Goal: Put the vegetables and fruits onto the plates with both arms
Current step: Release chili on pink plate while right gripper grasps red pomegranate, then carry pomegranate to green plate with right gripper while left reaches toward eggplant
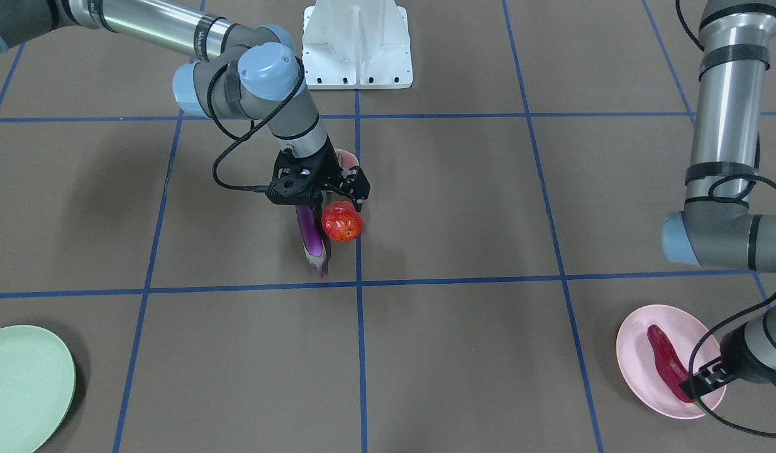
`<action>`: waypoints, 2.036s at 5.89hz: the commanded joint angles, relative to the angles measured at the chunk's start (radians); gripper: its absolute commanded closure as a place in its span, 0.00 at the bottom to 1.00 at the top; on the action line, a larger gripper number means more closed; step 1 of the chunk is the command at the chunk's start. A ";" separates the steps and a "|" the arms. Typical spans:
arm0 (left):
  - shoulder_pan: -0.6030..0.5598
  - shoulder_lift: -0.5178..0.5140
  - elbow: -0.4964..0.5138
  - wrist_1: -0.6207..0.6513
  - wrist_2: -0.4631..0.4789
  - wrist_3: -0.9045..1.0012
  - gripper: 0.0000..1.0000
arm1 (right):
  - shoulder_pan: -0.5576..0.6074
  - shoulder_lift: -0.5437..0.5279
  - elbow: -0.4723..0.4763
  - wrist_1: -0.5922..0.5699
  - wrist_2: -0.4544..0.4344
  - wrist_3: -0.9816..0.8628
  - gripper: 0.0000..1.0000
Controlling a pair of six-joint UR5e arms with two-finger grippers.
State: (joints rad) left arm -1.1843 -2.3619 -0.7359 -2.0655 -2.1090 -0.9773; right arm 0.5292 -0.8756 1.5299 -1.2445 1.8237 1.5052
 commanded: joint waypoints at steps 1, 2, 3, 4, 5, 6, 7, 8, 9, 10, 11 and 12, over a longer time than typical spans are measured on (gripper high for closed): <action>0.002 0.003 -0.006 -0.002 0.000 -0.015 0.00 | 0.000 0.023 -0.049 0.002 -0.018 -0.002 0.01; 0.002 0.004 -0.007 -0.002 0.000 -0.015 0.00 | 0.000 0.023 -0.053 0.000 -0.023 -0.003 0.06; 0.002 0.004 -0.013 -0.002 -0.002 -0.020 0.00 | 0.000 0.024 -0.060 0.000 -0.036 0.000 0.30; 0.003 0.003 -0.035 0.001 -0.003 -0.059 0.00 | -0.001 0.024 -0.062 0.000 -0.037 0.007 0.43; 0.027 -0.002 -0.116 0.014 -0.011 -0.158 0.00 | -0.001 0.026 -0.059 0.002 -0.034 0.013 0.91; 0.078 -0.007 -0.243 0.103 -0.011 -0.273 0.00 | 0.027 0.027 -0.041 0.002 -0.014 0.013 1.00; 0.127 -0.008 -0.363 0.190 -0.012 -0.346 0.00 | 0.119 0.023 -0.027 -0.001 0.114 0.006 1.00; 0.208 -0.011 -0.431 0.199 -0.011 -0.489 0.00 | 0.203 0.006 -0.030 -0.001 0.184 -0.008 1.00; 0.298 -0.083 -0.438 0.203 -0.009 -0.614 0.00 | 0.313 -0.022 -0.039 -0.004 0.263 -0.099 1.00; 0.396 -0.147 -0.438 0.205 -0.003 -0.705 0.00 | 0.428 -0.060 -0.092 -0.006 0.340 -0.214 1.00; 0.461 -0.202 -0.430 0.206 0.003 -0.778 0.00 | 0.509 -0.062 -0.188 -0.004 0.377 -0.311 1.00; 0.515 -0.236 -0.415 0.206 0.013 -0.790 0.00 | 0.584 -0.063 -0.268 -0.006 0.376 -0.430 1.00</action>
State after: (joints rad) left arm -0.7257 -2.5594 -1.1620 -1.8598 -2.1042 -1.7364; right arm 1.0363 -0.9347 1.3400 -1.2493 2.1864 1.1847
